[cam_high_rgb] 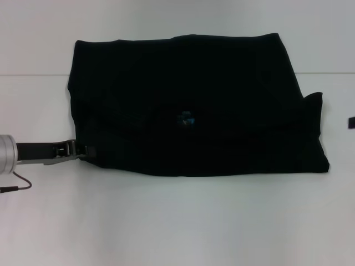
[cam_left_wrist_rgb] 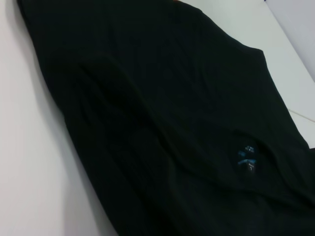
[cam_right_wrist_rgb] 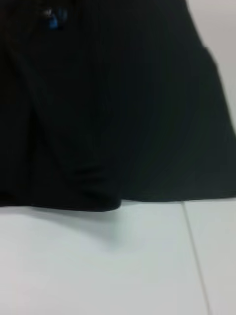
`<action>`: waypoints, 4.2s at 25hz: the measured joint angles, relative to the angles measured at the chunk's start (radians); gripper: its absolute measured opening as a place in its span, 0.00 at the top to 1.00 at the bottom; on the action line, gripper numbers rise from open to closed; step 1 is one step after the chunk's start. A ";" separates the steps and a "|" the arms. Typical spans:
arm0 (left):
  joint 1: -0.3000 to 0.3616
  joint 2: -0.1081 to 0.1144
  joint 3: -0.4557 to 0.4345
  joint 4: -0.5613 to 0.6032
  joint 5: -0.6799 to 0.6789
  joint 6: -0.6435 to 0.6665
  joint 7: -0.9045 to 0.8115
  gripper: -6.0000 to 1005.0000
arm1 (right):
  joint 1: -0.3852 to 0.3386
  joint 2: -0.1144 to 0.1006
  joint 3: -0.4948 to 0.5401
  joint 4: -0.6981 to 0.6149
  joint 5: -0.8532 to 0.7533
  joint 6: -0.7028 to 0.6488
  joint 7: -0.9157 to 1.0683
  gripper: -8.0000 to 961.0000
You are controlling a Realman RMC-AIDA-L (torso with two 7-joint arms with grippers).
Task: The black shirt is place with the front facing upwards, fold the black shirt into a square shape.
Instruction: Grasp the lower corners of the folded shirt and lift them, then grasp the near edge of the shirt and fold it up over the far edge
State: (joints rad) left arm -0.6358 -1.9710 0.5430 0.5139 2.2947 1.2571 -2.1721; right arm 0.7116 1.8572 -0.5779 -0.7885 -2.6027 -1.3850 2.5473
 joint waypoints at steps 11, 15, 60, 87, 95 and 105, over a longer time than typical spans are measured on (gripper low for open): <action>0.000 0.000 0.000 0.000 -0.003 0.008 0.000 0.98 | 0.084 0.045 -0.046 0.195 -0.008 0.125 -0.064 0.09; 0.002 0.000 0.000 0.000 -0.005 0.008 0.000 0.98 | 0.093 0.057 -0.076 0.218 -0.009 0.157 -0.061 0.09; -0.002 0.058 -0.002 -0.001 0.002 0.275 -0.008 0.98 | 0.062 0.045 -0.132 0.131 -0.016 -0.130 -0.151 0.94; -0.035 0.100 -0.240 0.004 0.272 0.598 -0.040 0.98 | -0.013 0.041 0.050 0.182 0.025 -0.377 -0.441 0.94; -0.029 0.095 -0.370 -0.021 0.137 0.302 -0.099 0.98 | -0.024 -0.008 0.214 0.300 0.271 -0.142 -0.345 0.94; -0.039 0.044 -0.374 -0.074 0.039 0.113 -0.037 0.98 | 0.036 0.057 0.207 0.338 0.386 0.122 -0.384 0.94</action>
State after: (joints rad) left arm -0.6753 -1.9268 0.1695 0.4404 2.3337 1.3700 -2.2089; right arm 0.7472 1.9139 -0.3707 -0.4503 -2.2163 -1.2626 2.1636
